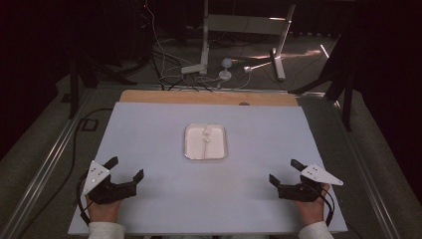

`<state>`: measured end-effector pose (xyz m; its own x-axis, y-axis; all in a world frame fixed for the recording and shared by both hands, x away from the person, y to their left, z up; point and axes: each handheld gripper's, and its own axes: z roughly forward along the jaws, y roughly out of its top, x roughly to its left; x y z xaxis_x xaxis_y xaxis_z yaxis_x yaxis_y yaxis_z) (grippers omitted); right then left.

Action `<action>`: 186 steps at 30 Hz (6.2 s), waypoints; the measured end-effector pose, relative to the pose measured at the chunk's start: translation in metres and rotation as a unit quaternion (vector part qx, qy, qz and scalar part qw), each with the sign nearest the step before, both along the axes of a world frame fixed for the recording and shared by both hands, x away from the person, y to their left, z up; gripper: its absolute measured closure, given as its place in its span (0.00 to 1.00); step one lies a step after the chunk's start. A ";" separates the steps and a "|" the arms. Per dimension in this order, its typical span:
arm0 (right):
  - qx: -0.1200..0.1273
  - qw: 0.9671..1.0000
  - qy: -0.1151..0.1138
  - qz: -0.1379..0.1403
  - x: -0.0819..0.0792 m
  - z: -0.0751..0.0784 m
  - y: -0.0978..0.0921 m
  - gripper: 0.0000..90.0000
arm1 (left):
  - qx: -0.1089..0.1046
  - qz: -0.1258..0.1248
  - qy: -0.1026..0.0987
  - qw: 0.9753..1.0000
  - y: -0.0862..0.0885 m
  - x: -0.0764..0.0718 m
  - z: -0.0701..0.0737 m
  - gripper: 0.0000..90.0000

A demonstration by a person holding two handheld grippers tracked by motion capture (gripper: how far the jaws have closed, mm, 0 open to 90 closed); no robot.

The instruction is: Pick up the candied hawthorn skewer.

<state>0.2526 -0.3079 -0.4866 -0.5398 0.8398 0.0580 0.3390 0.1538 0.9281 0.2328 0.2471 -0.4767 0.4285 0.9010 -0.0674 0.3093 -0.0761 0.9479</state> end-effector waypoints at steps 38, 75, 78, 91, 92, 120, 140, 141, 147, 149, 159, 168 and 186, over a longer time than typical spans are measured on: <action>-0.001 1.000 0.013 -0.019 0.005 -0.004 -0.004 0.00 | 0.005 -0.066 0.025 0.997 -0.076 0.070 0.050 0.02; -0.008 0.999 0.024 -0.022 0.007 -0.005 -0.006 0.00 | 0.052 -0.068 0.105 0.991 -0.161 0.131 0.003 0.02; -0.009 0.999 0.024 -0.021 0.007 -0.006 -0.006 0.00 | 0.059 -0.067 0.115 0.989 -0.168 0.135 -0.003 0.02; -0.012 0.999 0.027 -0.019 0.008 -0.006 -0.006 0.00 | 0.091 -0.063 0.167 0.980 -0.190 0.146 -0.027 0.04; -0.012 0.999 0.028 -0.019 0.008 -0.006 -0.006 0.00 | 0.096 -0.062 0.174 0.978 -0.191 0.147 -0.028 0.04; -0.016 0.999 0.035 -0.013 0.009 -0.008 -0.004 0.00 | 0.139 -0.047 0.263 0.954 -0.189 0.152 -0.031 0.99; -0.009 0.999 0.038 -0.018 0.011 -0.008 -0.004 0.00 | 0.072 -0.065 0.239 0.966 -0.172 0.137 -0.017 1.00; -0.010 0.999 0.039 -0.017 0.011 -0.009 -0.003 0.00 | 0.071 -0.067 0.236 0.967 -0.170 0.136 -0.016 1.00; -0.015 0.999 0.040 -0.010 0.011 -0.009 0.001 0.00 | 0.057 -0.072 0.227 0.969 -0.164 0.128 -0.014 1.00; -0.015 0.999 0.042 -0.007 0.010 -0.009 0.001 0.00 | 0.058 -0.074 0.225 0.970 -0.161 0.123 -0.014 1.00; 0.006 0.999 0.047 0.006 0.009 -0.008 0.002 0.00 | 0.048 -0.065 0.209 0.975 -0.141 0.108 -0.015 1.00; 0.025 0.999 0.043 0.014 0.010 -0.004 0.003 0.00 | 0.039 -0.085 0.174 0.980 -0.120 0.090 -0.008 1.00; 0.038 0.996 0.023 0.079 0.061 0.052 0.047 0.00 | 0.046 -0.140 0.096 0.984 -0.112 0.069 0.002 1.00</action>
<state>0.3136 -0.2606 -0.4346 -0.6604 0.7366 0.1459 0.3577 0.1377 0.9236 0.3020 0.1350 -0.4742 0.6476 0.7560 -0.0954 0.4373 -0.2661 0.8590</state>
